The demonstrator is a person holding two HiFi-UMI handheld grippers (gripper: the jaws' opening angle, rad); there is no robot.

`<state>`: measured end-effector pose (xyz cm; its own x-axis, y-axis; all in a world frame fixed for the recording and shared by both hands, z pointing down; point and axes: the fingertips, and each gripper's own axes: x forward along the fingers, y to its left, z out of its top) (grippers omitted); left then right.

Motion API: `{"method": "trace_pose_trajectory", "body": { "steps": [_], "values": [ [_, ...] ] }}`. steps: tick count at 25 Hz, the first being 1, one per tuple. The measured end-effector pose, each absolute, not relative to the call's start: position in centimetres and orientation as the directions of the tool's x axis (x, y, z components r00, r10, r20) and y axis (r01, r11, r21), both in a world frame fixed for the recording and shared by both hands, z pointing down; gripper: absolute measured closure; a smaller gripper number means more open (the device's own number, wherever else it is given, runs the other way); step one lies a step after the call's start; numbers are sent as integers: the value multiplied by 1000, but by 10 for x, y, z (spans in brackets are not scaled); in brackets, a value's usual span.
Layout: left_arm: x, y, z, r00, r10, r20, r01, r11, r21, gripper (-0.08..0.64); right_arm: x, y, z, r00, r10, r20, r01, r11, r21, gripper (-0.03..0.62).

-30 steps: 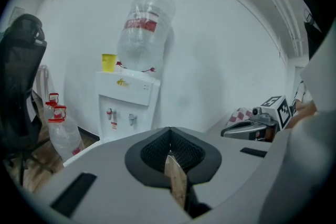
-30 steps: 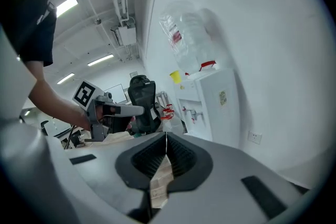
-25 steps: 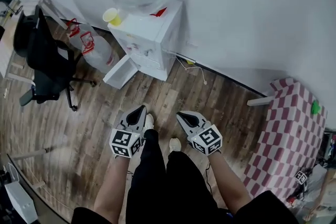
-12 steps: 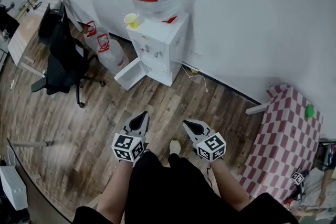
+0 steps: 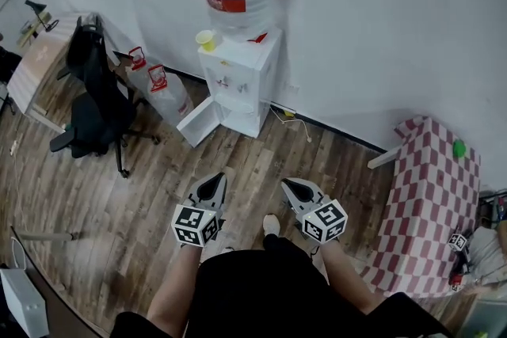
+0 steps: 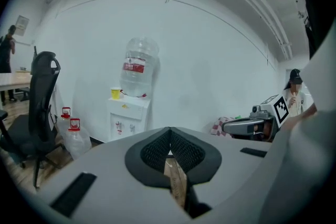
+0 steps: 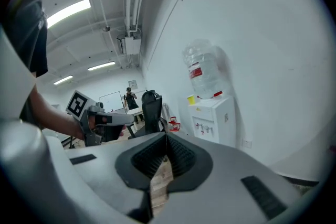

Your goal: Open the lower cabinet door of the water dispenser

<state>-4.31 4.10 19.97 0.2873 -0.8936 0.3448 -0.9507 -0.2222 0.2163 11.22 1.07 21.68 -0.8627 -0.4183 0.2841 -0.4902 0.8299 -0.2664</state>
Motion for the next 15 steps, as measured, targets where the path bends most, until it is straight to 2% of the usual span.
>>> {"method": "trace_pose_trajectory", "body": {
  "steps": [15],
  "values": [
    [-119, 173, 183, 362, -887, 286, -927, -313, 204, 548, 65, 143, 178, -770, -596, 228, -638, 729, -249, 571]
  ]
}}
